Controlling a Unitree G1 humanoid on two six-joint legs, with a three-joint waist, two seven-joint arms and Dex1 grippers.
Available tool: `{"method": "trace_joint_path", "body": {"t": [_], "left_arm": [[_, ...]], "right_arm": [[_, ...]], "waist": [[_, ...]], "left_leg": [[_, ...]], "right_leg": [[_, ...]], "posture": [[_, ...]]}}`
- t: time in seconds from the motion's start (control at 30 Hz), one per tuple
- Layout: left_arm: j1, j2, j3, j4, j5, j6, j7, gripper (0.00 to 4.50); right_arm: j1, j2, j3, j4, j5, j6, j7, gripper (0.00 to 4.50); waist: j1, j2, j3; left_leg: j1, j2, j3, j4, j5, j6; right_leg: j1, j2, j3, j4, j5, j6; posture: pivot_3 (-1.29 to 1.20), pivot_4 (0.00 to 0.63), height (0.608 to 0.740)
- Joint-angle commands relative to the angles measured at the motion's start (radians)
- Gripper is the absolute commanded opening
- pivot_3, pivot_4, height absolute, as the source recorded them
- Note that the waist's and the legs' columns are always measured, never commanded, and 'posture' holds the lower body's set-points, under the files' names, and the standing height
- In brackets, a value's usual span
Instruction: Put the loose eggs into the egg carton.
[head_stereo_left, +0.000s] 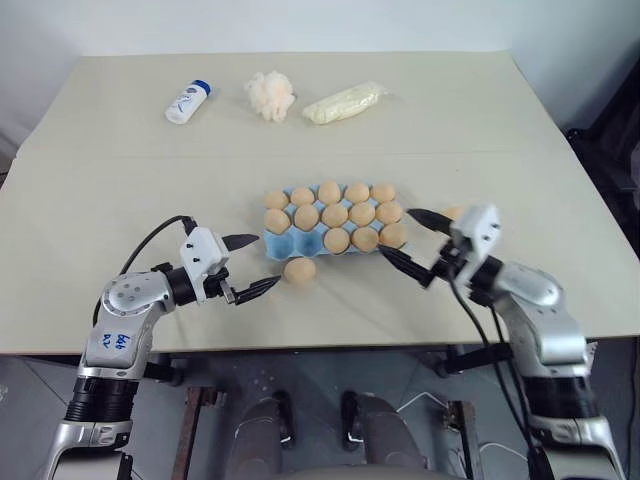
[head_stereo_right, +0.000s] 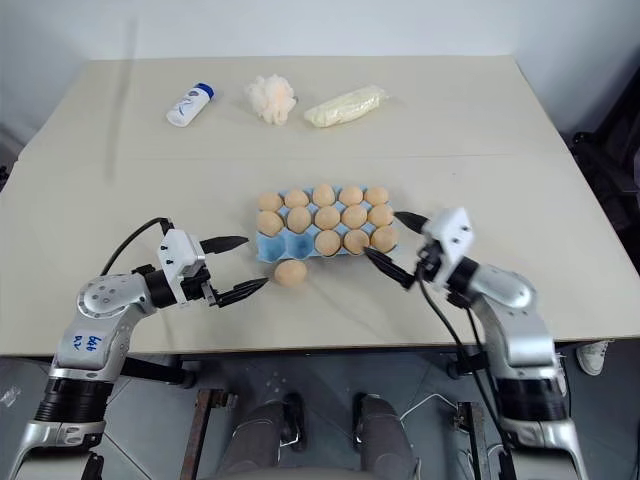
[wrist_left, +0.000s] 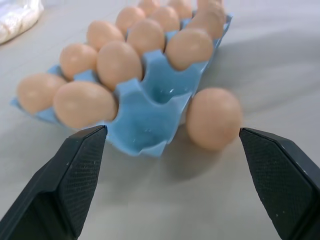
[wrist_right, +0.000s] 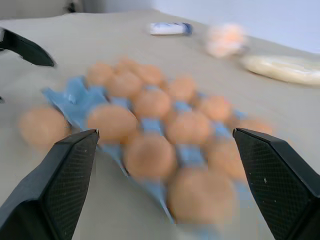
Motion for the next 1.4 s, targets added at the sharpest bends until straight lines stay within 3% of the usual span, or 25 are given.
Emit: {"method": "trace_joint_path", "body": {"t": [0.03, 0.2, 0.4, 0.67, 0.9, 1.07, 1.17, 1.3, 1.4], "left_arm": [[-0.041, -0.018, -0.020, -0.003, -0.009, -0.015, -0.008, 4.50], [-0.090, -0.051, -0.058, 0.041, 0.006, -0.032, -0.015, 4.50], [-0.111, -0.049, -0.059, 0.064, 0.000, -0.045, -0.025, 4.50], [-0.095, -0.038, -0.042, 0.045, -0.002, -0.041, -0.015, 4.50], [-0.062, -0.022, -0.020, 0.009, -0.006, -0.032, 0.006, 4.50], [-0.033, -0.015, -0.005, -0.027, -0.008, -0.020, 0.026, 4.50], [-0.010, -0.004, 0.013, -0.055, -0.011, -0.008, 0.034, 4.50], [0.041, 0.026, 0.059, -0.081, -0.020, 0.003, 0.051, 4.50], [0.074, 0.040, 0.103, -0.083, -0.030, 0.009, 0.068, 4.50]], "right_arm": [[0.111, -0.016, -0.126, -0.066, 0.017, -0.049, -0.062, 4.49], [0.245, 0.028, -0.220, 0.026, -0.023, -0.189, -0.134, 4.49], [0.240, 0.016, -0.198, 0.106, -0.023, -0.247, -0.118, 4.49], [-0.044, -0.046, -0.124, 0.377, -0.051, -0.238, -0.078, 4.49], [-0.397, -0.053, -0.006, 0.765, -0.159, -0.258, -0.063, 4.49], [-0.540, -0.041, 0.032, 1.013, -0.223, -0.314, -0.090, 4.49], [-0.583, -0.033, 0.034, 1.098, -0.231, -0.343, -0.092, 3.90], [-0.578, -0.026, 0.041, 1.042, -0.204, -0.347, -0.020, 2.53], [-0.542, -0.015, 0.052, 0.868, -0.154, -0.291, 0.059, 2.40]], "waist": [[0.001, 0.000, 0.000], [-0.009, -0.001, -0.001], [-0.011, -0.001, -0.001], [-0.027, -0.001, -0.001], [-0.028, -0.001, -0.001], [-0.025, -0.001, -0.001], [-0.025, -0.001, -0.001], [-0.028, -0.001, -0.001], [-0.034, -0.001, -0.001]], "left_leg": [[0.000, 0.000, 0.000, 0.000, 0.000, 0.000], [0.002, -0.002, -0.002, 0.001, 0.000, 0.000], [0.002, -0.003, -0.003, 0.002, 0.000, 0.000], [0.004, -0.004, -0.004, 0.002, 0.000, 0.000], [0.003, -0.003, -0.004, 0.003, 0.001, 0.001], [0.003, -0.003, -0.004, 0.004, 0.001, 0.001], [0.003, -0.004, -0.004, 0.005, 0.001, 0.001], [0.003, -0.003, -0.004, 0.005, 0.001, 0.001], [0.003, -0.003, -0.004, 0.005, 0.001, 0.001]], "right_leg": [[0.000, 0.000, 0.000, 0.000, 0.000, 0.000], [0.002, 0.001, 0.002, 0.000, 0.001, 0.001], [0.003, 0.001, 0.003, -0.001, 0.000, 0.000], [0.003, 0.001, 0.004, 0.000, 0.001, -0.001], [0.002, 0.002, 0.004, 0.002, 0.001, 0.000], [0.001, 0.002, 0.003, 0.004, 0.001, 0.000], [0.002, 0.001, 0.003, 0.004, 0.001, 0.000], [0.002, 0.001, 0.004, 0.005, 0.001, 0.001], [0.001, 0.001, 0.004, 0.007, 0.001, 0.001]], "posture": [[0.00, 0.150, 0.740], [0.00, 0.150, 0.740], [0.00, 0.150, 0.740], [0.00, 0.150, 0.740], [0.00, 0.150, 0.740], [0.00, 0.150, 0.740], [0.00, 0.150, 0.740], [0.00, 0.150, 0.740], [0.00, 0.150, 0.740]]}}
